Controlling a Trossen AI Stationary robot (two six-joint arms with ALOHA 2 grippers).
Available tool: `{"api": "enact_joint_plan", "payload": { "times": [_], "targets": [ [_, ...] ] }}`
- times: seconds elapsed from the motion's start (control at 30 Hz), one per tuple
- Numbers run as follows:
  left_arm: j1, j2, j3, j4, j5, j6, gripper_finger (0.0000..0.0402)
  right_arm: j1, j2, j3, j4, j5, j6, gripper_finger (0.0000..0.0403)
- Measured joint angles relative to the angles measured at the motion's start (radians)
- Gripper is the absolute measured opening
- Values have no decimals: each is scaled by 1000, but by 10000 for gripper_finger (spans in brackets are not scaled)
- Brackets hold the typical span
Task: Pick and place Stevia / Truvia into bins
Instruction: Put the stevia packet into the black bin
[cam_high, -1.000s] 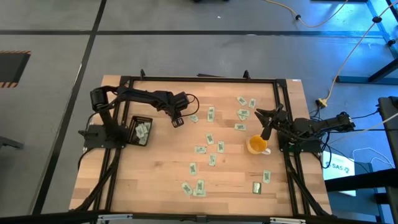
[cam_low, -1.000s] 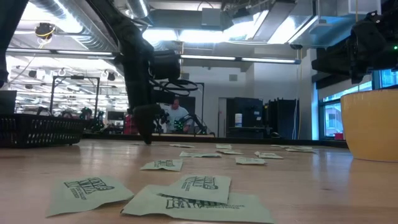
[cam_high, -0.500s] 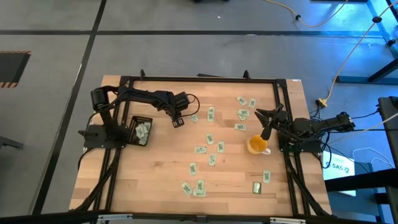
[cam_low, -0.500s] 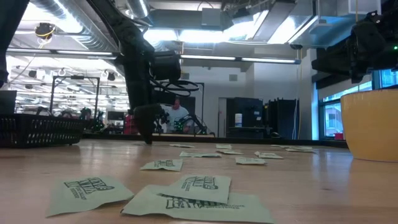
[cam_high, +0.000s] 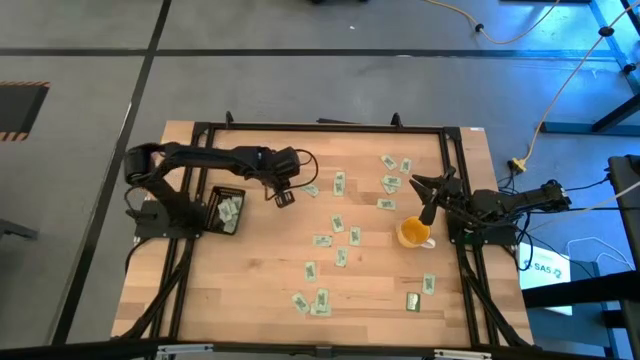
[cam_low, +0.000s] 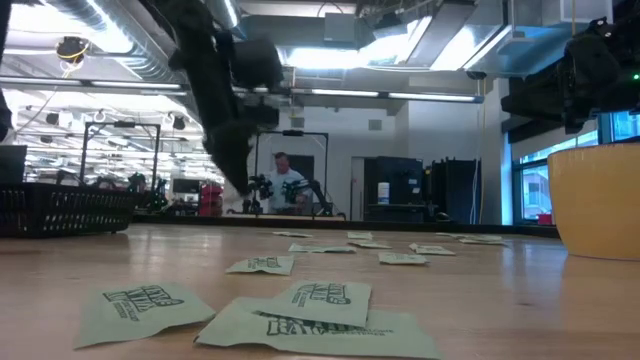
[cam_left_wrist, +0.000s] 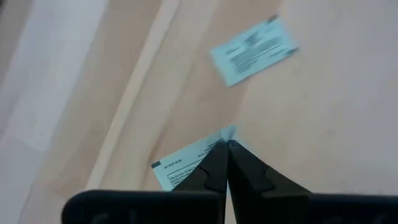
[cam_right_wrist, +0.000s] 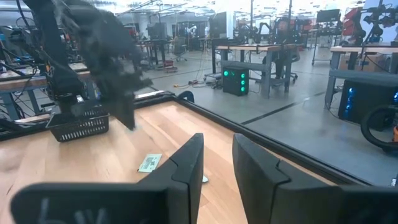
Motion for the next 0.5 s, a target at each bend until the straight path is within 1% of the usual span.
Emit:
{"api": "enact_joint_plan", "payload": {
  "times": [0.1, 0.23, 0.3, 0.4, 0.5],
  "targets": [
    [-37, -70, 2, -68, 20, -56, 3, 0, 0, 0, 0, 0, 0, 90],
    [-98, -155, 2, -214, 3, -170, 3, 0, 0, 0, 0, 0, 0, 90],
    [-131, -186, 2, -288, -42, -253, 3, 0, 0, 0, 0, -1, 0, 90],
    [-179, -221, 2, -406, -137, -388, 3, 0, 0, 0, 0, -1, 23, 90],
    [-223, -239, 2, -509, -168, -494, 3, 0, 0, 0, 0, -1, 39, 90]
  ]
}}
